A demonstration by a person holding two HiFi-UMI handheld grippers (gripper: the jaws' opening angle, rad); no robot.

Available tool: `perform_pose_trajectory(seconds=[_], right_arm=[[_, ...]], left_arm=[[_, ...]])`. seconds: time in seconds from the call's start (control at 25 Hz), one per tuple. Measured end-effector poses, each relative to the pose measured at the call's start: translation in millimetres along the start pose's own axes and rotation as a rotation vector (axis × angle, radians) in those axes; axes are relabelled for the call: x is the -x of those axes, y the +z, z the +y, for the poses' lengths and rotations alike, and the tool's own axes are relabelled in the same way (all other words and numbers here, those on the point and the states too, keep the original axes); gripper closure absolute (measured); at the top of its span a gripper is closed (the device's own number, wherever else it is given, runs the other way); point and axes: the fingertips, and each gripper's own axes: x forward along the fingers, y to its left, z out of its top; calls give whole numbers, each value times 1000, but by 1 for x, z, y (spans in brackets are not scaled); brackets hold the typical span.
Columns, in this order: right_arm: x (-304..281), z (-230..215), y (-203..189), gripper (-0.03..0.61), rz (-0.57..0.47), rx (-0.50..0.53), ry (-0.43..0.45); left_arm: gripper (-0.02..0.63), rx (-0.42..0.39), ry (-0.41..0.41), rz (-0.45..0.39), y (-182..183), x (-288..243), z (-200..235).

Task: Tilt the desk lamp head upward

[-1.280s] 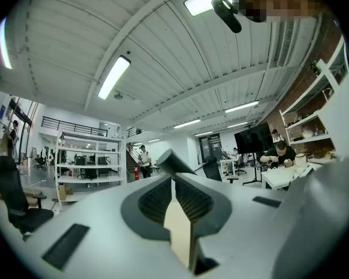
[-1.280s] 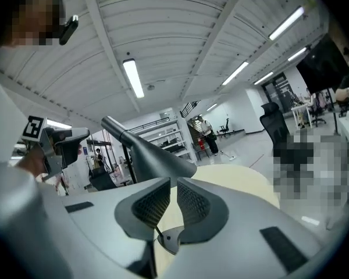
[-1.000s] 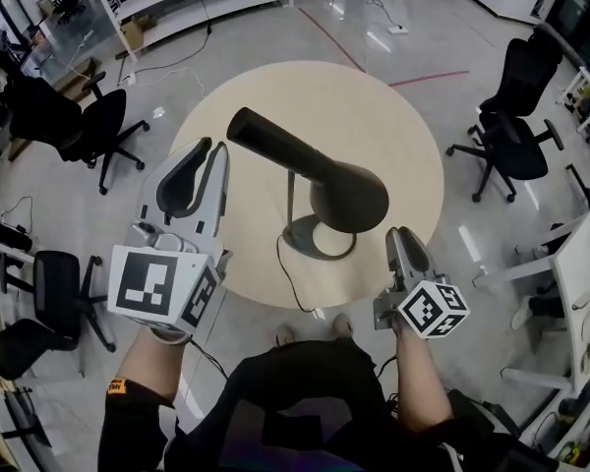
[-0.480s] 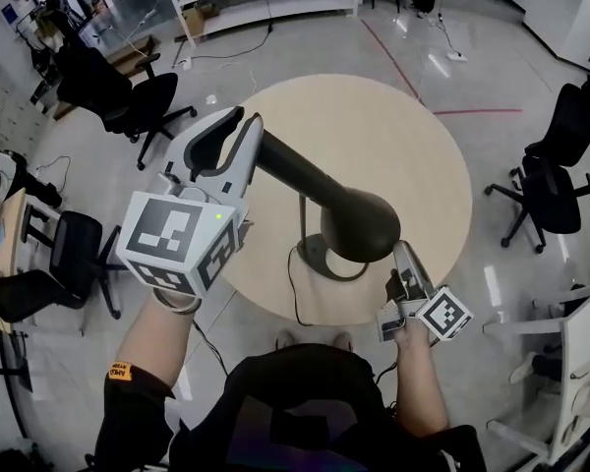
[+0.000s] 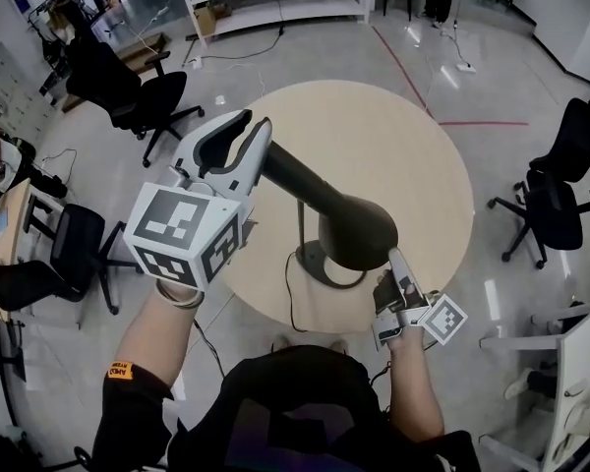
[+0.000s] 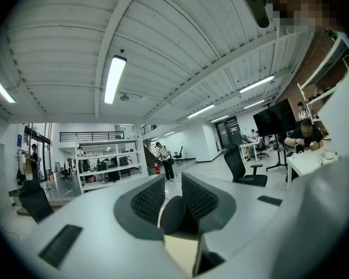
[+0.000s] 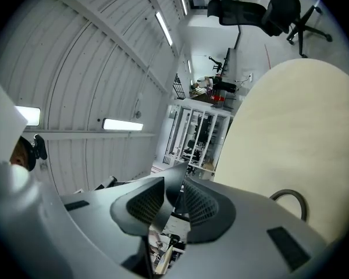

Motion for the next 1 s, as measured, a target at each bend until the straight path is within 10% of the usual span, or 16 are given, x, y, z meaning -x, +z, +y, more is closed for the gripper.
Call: perform_pose_trajectory(seconds=[0.48, 1.0], right_arm=[[13, 51, 38, 491, -55, 156, -17], [1, 189, 86, 491, -44, 574, 30]], left_arm=[[560, 88, 29, -9, -22, 14, 20], [566, 285, 37, 21, -76, 20, 41]])
